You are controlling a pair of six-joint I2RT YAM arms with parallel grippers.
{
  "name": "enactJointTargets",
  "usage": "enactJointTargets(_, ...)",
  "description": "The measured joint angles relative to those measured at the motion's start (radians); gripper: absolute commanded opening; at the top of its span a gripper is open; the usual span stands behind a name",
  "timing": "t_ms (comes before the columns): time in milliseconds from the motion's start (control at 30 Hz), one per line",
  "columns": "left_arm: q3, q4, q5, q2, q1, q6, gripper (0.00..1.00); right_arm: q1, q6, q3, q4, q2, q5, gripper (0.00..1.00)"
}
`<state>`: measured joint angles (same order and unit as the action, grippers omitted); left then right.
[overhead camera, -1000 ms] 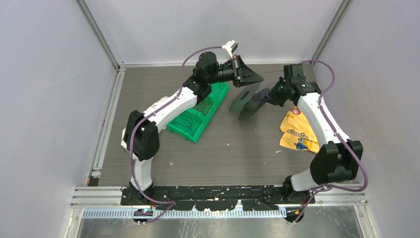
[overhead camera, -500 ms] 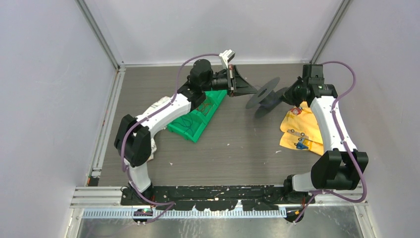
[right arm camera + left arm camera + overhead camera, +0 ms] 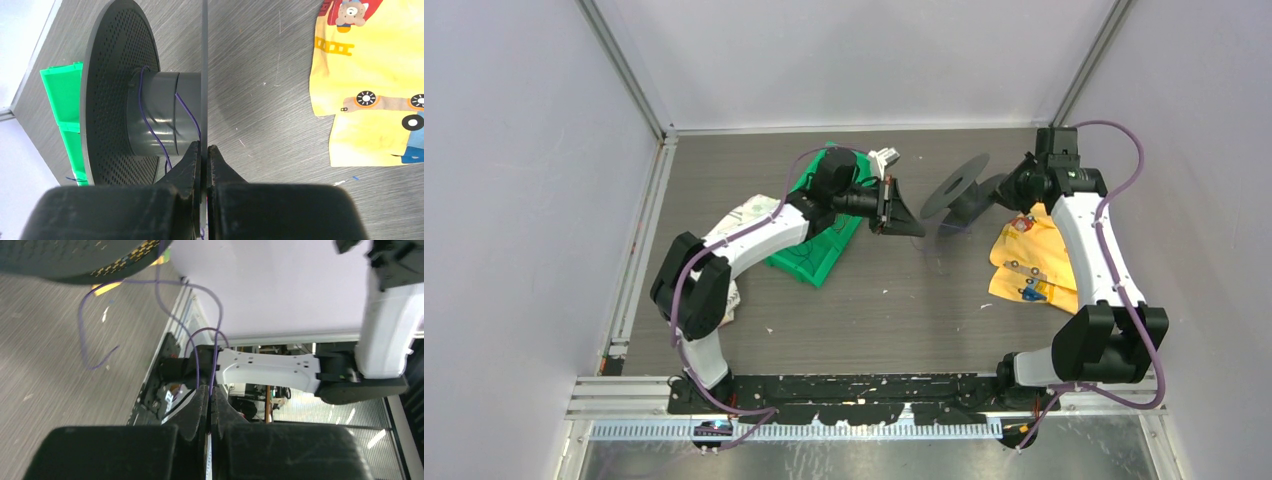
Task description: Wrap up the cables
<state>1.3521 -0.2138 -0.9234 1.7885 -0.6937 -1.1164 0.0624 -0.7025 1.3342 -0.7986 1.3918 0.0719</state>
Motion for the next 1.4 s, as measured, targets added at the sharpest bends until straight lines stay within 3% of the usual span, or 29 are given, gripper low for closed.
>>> enactJointTargets(167,0.013,0.271,0.072,-0.003,0.0,0.167,0.03,0.003,0.005,0.021,-0.003,0.0,-0.003,0.0)
enactJointTargets(500,0.037,0.536,0.223,-0.005,0.0,0.359,0.7,0.003,0.012,0.067,-0.028,0.0,0.008,0.01)
enactJointTargets(667,0.023,0.546,0.34,-0.079,0.0,0.424,0.75,0.003,0.011,0.116,-0.053,0.0,0.021,0.01)
enactJointTargets(967,-0.097,0.489,0.555,-0.196,-0.004,0.461,0.74,0.003,0.004,0.169,-0.062,-0.008,0.024,0.01)
enactJointTargets(1167,-0.339,0.411,0.743,-0.273,-0.053,0.552,0.85,0.003,0.001,0.18,-0.065,-0.024,0.026,0.01)
enactJointTargets(1267,-0.465,0.328,0.766,-0.353,-0.097,0.603,0.84,0.003,-0.004,0.18,-0.065,-0.024,0.031,0.01)
enactJointTargets(1400,-0.434,0.3,0.771,-0.325,-0.122,0.658,0.83,0.003,-0.009,0.18,-0.064,-0.024,0.044,0.01)
